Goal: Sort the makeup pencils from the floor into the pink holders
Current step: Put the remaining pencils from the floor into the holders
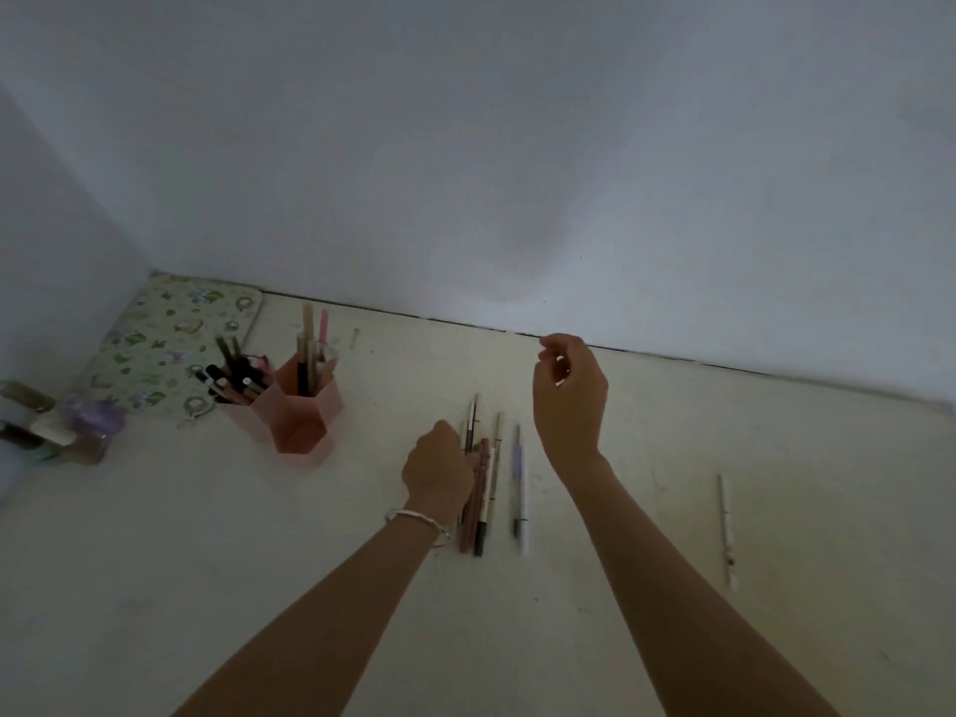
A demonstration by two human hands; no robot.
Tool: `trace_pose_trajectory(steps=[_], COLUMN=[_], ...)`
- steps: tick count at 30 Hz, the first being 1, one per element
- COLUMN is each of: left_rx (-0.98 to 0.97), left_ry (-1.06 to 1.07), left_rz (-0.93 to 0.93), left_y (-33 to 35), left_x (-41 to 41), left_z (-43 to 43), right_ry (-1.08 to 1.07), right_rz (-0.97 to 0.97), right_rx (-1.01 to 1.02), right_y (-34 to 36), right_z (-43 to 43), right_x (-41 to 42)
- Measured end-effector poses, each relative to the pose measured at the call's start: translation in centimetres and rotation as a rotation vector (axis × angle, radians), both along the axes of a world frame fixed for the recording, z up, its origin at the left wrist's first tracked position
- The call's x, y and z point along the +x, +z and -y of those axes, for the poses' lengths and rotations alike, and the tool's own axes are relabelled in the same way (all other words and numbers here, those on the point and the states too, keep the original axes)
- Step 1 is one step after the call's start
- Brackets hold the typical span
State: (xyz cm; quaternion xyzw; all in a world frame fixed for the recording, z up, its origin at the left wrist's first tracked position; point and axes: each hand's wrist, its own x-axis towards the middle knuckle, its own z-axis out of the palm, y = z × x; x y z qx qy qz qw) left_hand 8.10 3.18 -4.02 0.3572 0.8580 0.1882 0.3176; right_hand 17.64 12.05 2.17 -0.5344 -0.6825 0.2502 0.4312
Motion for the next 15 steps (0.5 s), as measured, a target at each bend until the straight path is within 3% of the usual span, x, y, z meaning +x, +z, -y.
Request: trace_pose_trajectory(steps=[9, 15], left_rx=[-0.035, -0.088], left_ry=[-0.064, -0.115], left_rz=[-0.109, -0.136], left_y=[-0.3, 0.1], left_x=[-1.1, 0.1], left_z=[0.0, -0.2], right_ry=[-0.057, -0.1], right_rz=[0.062, 0.003], right_rx=[-0.193, -0.256], right_y=[-3.3, -3.8], right_z=[0.6, 1.0], right_x=[3.1, 3.1])
